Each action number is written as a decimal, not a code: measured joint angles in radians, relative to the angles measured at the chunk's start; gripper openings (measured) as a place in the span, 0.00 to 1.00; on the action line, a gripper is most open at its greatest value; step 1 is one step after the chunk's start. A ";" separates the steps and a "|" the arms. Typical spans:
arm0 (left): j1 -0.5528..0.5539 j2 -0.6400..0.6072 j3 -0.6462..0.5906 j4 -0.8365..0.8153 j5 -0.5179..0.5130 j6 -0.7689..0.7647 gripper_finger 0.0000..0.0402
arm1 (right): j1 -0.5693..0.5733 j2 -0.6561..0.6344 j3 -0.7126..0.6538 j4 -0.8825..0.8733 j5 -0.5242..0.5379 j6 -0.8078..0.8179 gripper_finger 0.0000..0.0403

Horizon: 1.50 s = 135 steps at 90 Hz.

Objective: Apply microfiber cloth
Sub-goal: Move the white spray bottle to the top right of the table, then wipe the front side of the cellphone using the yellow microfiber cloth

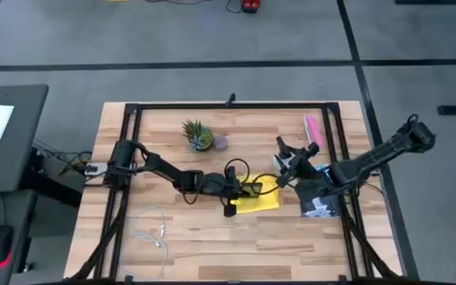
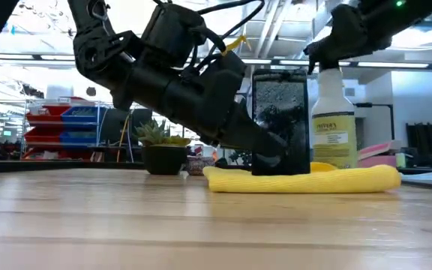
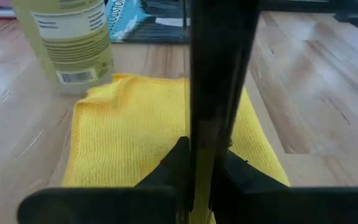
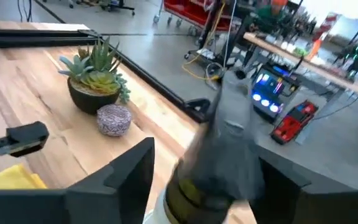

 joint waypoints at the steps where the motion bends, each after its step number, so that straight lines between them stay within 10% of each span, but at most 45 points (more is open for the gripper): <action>1: 0.000 0.000 0.000 0.000 0.000 0.000 0.03 | 0.003 0.000 0.000 0.000 0.002 -0.003 0.52; 87: -0.018 -0.096 -0.002 -0.080 -0.041 -0.073 0.01 | 0.310 0.002 0.116 0.025 0.161 -0.171 0.51; 117: -0.017 -0.132 -0.002 -0.118 -0.056 -0.097 0.01 | 0.319 0.139 0.116 0.297 -0.489 -0.168 0.51; 135: -0.017 -0.132 -0.002 -0.163 -0.053 -0.145 0.01 | 0.206 0.353 0.116 0.396 -0.685 -0.168 0.51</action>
